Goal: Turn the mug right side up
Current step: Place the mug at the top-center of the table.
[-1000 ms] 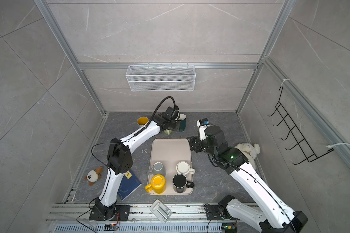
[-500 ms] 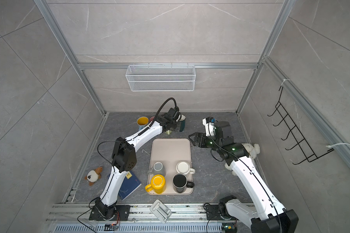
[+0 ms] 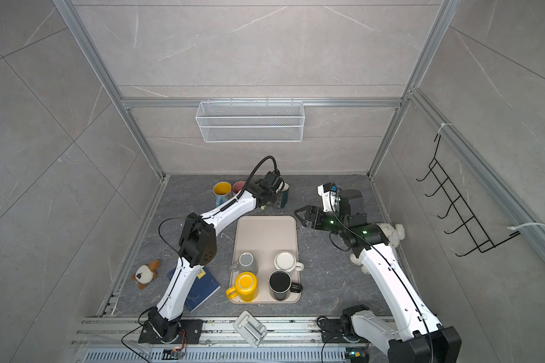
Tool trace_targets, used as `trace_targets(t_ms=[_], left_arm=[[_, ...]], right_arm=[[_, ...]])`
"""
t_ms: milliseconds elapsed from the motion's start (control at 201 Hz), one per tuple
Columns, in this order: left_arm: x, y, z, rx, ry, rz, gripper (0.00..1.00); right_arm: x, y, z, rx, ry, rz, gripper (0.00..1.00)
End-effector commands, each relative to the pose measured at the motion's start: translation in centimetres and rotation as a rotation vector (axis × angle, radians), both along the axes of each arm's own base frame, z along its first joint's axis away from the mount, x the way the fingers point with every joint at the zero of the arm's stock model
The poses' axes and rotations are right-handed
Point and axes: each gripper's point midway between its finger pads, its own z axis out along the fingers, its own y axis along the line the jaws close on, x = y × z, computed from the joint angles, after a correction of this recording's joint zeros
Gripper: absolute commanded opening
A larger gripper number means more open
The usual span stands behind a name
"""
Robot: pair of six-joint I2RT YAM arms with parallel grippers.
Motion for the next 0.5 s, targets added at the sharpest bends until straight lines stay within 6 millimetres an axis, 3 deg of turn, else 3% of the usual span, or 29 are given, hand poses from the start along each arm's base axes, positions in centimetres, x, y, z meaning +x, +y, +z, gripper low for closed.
trace_targets(t_ms=[0, 284, 493], left_arm=[[2.3, -0.7, 3.9, -0.069, -0.132, 0.034, 0.0], [1.9, 0.4, 2.5, -0.043, -0.108, 0.075, 0.0], [0.8, 0.1, 1.1, -0.057, -0.057, 0.053, 0.0]], right_arm=[[0.0, 0.1, -0.3, 0.02, 0.011, 0.005, 0.8], [0.1, -0.2, -0.5, 0.019, 0.015, -0.003, 0.8], [0.2, -0.1, -0.6, 0.024, 0.016, -0.002, 0.8]])
